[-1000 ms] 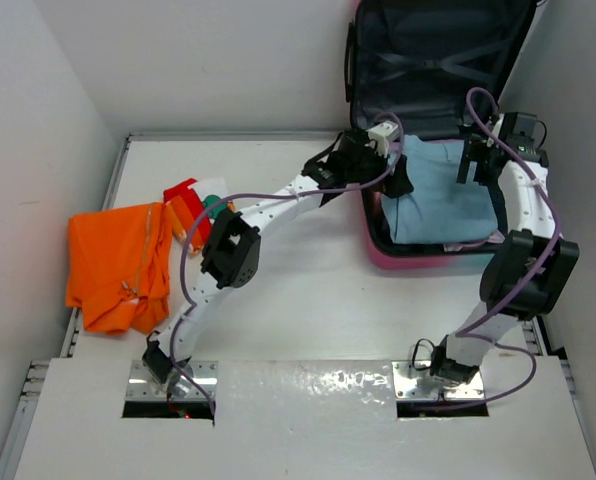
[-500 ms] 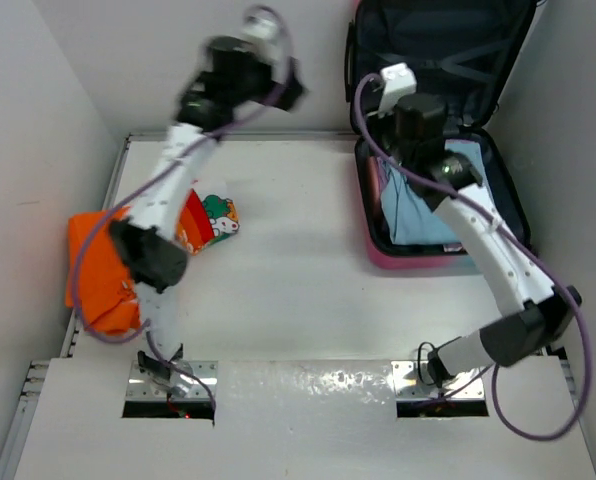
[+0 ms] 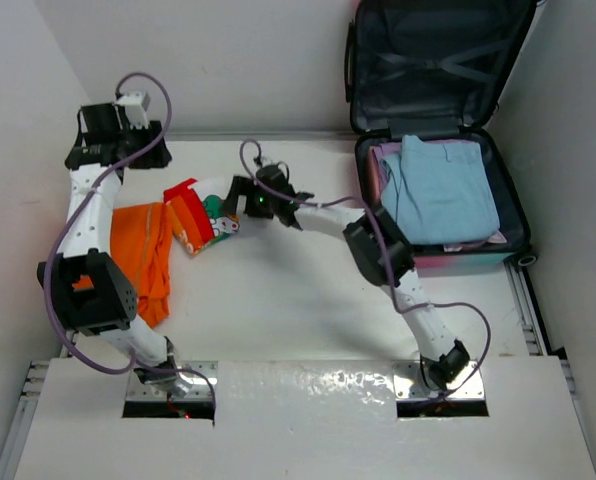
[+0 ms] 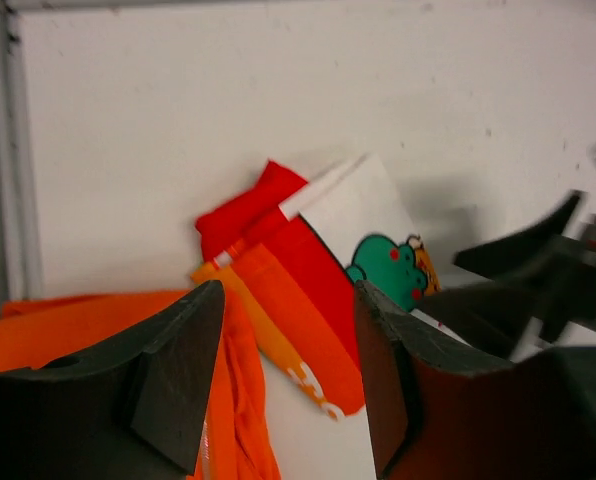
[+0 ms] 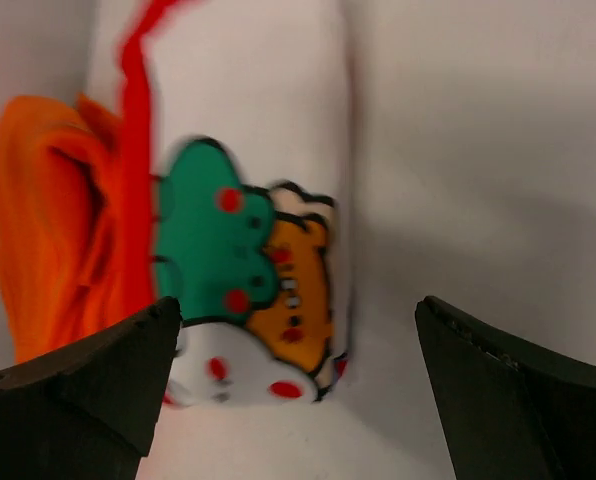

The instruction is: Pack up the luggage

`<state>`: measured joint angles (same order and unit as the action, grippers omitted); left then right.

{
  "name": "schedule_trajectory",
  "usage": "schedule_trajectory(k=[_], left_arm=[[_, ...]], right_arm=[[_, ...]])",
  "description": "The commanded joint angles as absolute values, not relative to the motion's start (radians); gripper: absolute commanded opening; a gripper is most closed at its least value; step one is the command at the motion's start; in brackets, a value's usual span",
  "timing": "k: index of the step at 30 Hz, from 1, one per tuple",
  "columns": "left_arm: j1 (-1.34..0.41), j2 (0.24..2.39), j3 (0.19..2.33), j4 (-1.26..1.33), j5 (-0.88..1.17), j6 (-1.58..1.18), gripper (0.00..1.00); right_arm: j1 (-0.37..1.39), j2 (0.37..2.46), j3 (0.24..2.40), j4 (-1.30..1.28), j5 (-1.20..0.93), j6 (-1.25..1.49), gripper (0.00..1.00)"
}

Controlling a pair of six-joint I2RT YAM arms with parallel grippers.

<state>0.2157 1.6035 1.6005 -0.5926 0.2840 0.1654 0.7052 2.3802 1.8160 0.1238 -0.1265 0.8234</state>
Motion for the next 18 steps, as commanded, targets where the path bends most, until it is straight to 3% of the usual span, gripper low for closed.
schedule_trajectory(k=[1, 5, 9, 10, 16, 18], left_arm=[[0.238, 1.566, 1.566, -0.563, 0.356, 0.180, 0.52], [0.239, 1.572, 1.537, -0.563, 0.393, 0.178, 0.52], [0.241, 1.586, 1.529, -0.555, 0.406, 0.172, 0.51], [0.241, 1.588, 1.531, -0.552, 0.403, 0.167, 0.52], [0.239, 1.588, 1.536, -0.538, 0.428, 0.164, 0.52], [0.241, 1.591, 1.528, -0.545, 0.436, 0.169, 0.52]], right_arm=[[0.716, 2.446, 1.956, 0.227, -0.176, 1.017, 0.98], [0.732, 2.577, 2.097, 0.204, -0.210, 1.066, 0.97], [0.761, 2.606, 2.005, 0.273, -0.235, 1.117, 0.89], [0.764, 2.605, 1.981, 0.291, -0.239, 1.130, 0.82], [0.779, 2.597, 1.885, 0.318, -0.221, 1.163, 0.62], [0.776, 2.591, 1.862, 0.318, -0.218, 1.152, 0.33]])
